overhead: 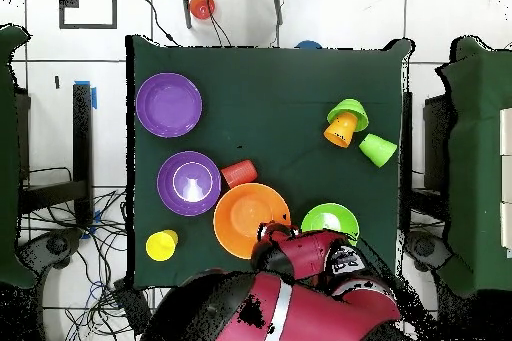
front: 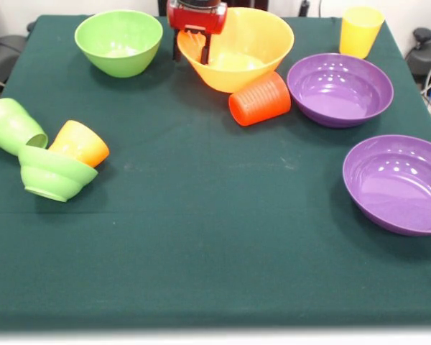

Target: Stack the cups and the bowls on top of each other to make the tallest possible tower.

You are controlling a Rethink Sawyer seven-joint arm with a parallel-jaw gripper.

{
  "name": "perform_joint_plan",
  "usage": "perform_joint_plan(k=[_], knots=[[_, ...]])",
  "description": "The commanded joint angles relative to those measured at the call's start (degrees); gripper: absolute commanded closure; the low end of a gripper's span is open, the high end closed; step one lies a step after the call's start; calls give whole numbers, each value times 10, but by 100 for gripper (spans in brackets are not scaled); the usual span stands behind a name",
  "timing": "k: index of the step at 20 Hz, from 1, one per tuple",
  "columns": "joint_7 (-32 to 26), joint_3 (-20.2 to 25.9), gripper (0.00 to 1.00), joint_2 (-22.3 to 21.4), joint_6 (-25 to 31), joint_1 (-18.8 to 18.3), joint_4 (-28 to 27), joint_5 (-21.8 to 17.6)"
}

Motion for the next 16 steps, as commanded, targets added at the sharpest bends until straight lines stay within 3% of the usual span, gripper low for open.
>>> perform_joint_plan(k=[1,12,16], knots=[[6,59,100,37,0,-21,-84,-22],[-23,151,100,-57,92,-90,-35,-1],[-44,208,100,-109,137,-136,-2,11]])
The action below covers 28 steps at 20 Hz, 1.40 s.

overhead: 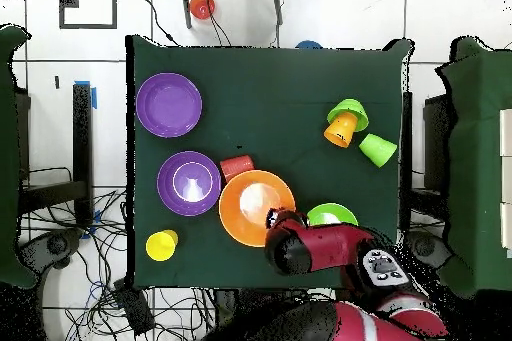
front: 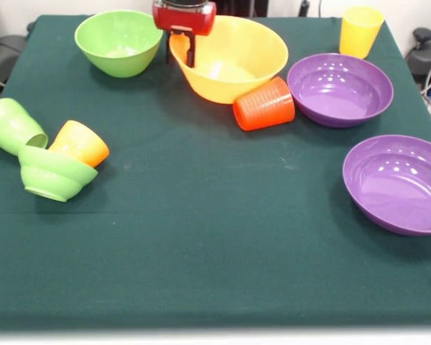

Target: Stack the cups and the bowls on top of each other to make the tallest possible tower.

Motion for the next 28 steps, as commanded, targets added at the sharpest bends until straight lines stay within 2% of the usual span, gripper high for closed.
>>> perform_joint_plan(k=[1,5,14,24,28], knots=[[-55,146,100,-70,114,-56,2,15],[-65,169,100,-98,152,-70,9,25],[-46,198,100,-105,170,-87,8,23],[-28,229,100,-87,167,-115,-15,35],[-38,234,100,-58,161,-117,-58,20]])
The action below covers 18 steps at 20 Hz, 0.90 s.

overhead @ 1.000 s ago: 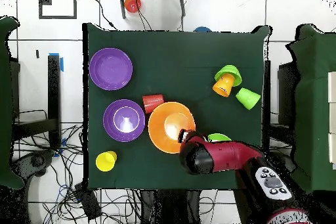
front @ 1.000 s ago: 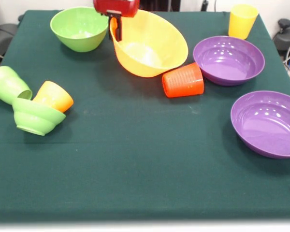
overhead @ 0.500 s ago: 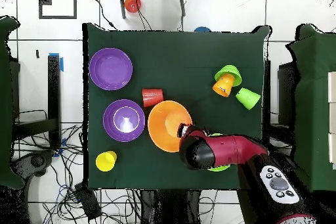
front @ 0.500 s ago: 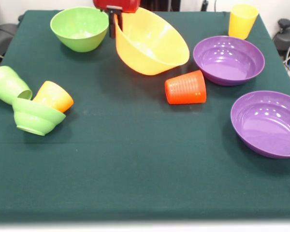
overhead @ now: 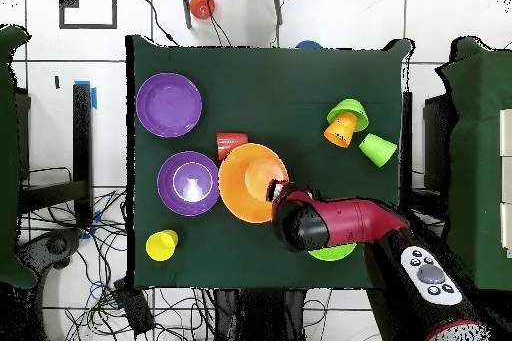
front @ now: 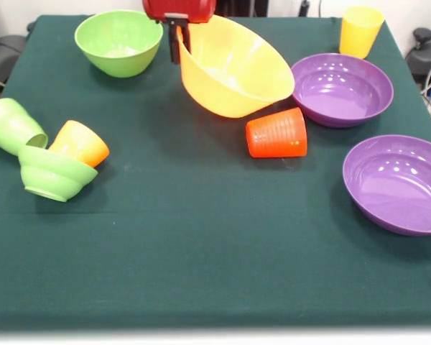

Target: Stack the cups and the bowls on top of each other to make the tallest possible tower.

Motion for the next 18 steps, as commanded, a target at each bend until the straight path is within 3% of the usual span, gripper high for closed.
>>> perform_joint_plan(k=[1,7,18], knots=[[-57,66,100,48,66,-4,-89,2],[-91,77,100,70,120,-3,-161,2],[-118,104,100,125,140,-16,-238,-23]])
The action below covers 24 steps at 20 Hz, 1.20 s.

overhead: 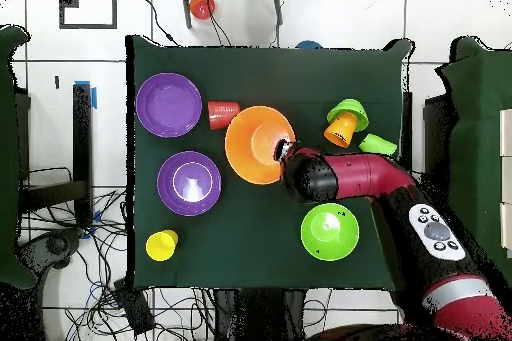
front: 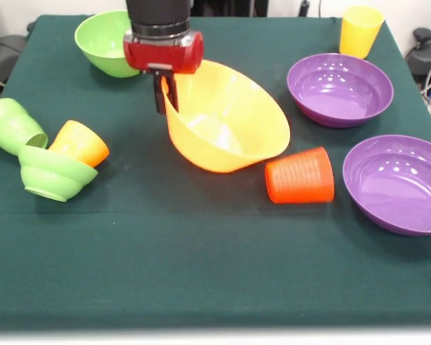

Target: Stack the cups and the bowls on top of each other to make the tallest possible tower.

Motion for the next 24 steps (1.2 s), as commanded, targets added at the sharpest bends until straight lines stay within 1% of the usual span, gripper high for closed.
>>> perform_joint_plan(k=[1,4,8,12,15,20,24], knots=[[-118,51,100,52,61,-3,-92,-23],[-116,53,100,67,61,-2,-110,-27],[-104,51,100,71,52,0,-111,-32],[-101,46,100,80,52,9,-126,-36],[-98,41,100,100,47,17,-150,-42],[-85,34,100,118,33,27,-167,-45],[-78,24,100,147,14,35,-191,-56]])
